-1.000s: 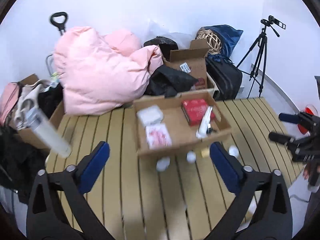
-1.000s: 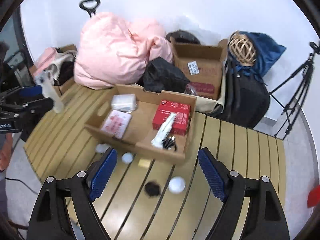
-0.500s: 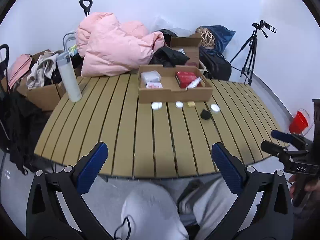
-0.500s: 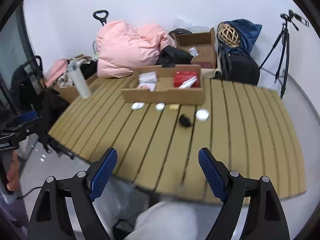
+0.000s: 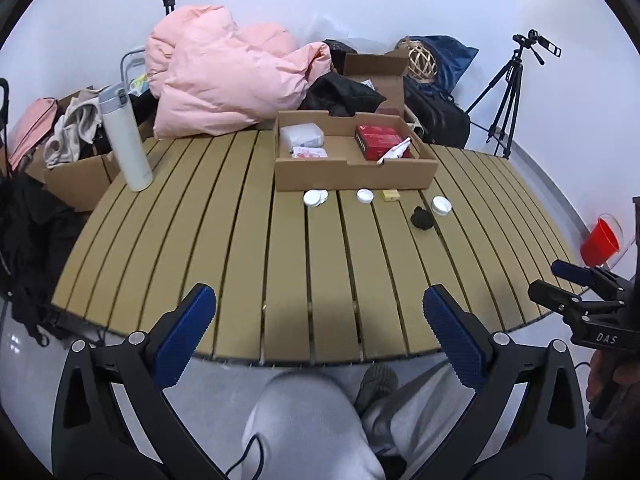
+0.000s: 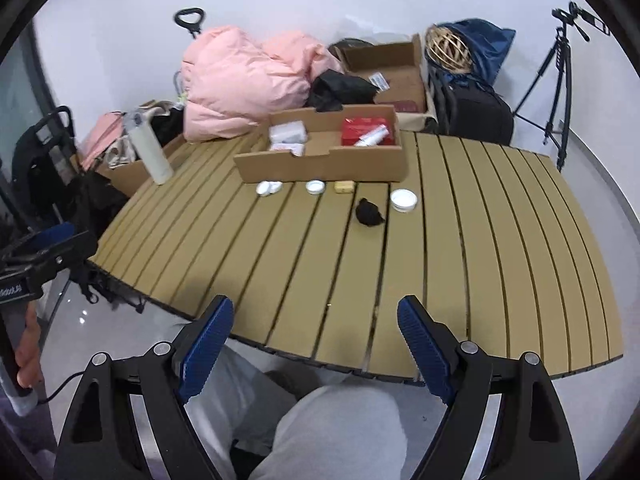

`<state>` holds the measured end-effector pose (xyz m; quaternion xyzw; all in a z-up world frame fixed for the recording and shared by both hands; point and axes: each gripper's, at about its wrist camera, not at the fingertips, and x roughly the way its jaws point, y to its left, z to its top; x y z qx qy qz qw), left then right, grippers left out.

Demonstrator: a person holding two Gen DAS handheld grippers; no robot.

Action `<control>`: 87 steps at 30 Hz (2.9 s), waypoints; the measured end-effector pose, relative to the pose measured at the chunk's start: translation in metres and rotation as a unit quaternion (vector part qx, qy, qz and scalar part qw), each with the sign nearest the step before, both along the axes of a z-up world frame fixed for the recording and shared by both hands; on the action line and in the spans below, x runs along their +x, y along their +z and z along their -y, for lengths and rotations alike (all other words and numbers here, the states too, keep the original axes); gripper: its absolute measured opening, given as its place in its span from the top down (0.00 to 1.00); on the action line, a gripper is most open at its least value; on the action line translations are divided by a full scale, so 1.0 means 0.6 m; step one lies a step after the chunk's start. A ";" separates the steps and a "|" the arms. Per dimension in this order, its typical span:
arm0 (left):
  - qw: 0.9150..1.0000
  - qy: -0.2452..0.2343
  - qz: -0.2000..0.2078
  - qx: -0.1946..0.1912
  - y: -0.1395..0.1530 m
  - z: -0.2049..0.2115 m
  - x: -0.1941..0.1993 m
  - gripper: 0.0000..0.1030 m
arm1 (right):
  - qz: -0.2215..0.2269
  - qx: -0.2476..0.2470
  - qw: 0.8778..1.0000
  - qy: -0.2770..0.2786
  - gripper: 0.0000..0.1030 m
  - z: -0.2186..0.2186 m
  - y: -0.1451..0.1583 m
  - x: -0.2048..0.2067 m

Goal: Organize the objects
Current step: 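Withdraw both grippers from the cardboard box, then grasp a white round cap with the left gripper while the right gripper grasps a white lid, then lower the white cap into the box with the left gripper while the right gripper drops the lid in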

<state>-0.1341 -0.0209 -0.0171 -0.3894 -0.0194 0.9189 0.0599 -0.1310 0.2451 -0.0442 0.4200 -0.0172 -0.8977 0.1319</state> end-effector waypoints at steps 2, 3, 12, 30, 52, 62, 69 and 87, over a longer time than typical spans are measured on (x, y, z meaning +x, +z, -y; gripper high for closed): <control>1.000 0.000 -0.020 0.000 -0.009 -0.003 -0.013 0.02 | 0.004 -0.004 1.000 -0.007 0.16 -0.007 -0.013 -0.018; 1.000 -0.005 -0.031 0.001 -0.016 -0.005 -0.024 0.02 | 0.007 -0.009 1.000 -0.009 0.16 -0.011 -0.021 -0.027; 0.999 -0.019 -0.028 0.000 -0.131 0.007 -0.231 0.23 | 0.015 -0.025 1.000 0.009 0.35 -0.007 -0.074 -0.156; 0.997 -0.008 0.063 0.046 -0.279 0.000 -0.435 0.69 | 0.025 0.015 0.991 0.130 0.50 0.135 -0.203 -0.445; 0.997 0.000 -0.036 0.070 -0.066 0.038 -0.154 0.75 | -0.031 0.039 0.992 0.113 0.69 0.108 -0.108 -0.280; 0.995 -0.023 -0.058 0.075 0.005 0.010 -0.010 0.75 | -0.049 0.016 0.997 0.062 0.69 0.037 -0.021 -0.035; 0.994 -0.036 -0.060 0.082 0.017 -0.007 0.015 0.75 | -0.060 0.012 0.997 0.056 0.69 0.034 -0.005 0.013; 0.992 -0.049 0.067 0.099 0.013 -0.038 -0.531 0.75 | -0.015 -0.061 0.995 0.082 0.69 0.044 0.076 -0.427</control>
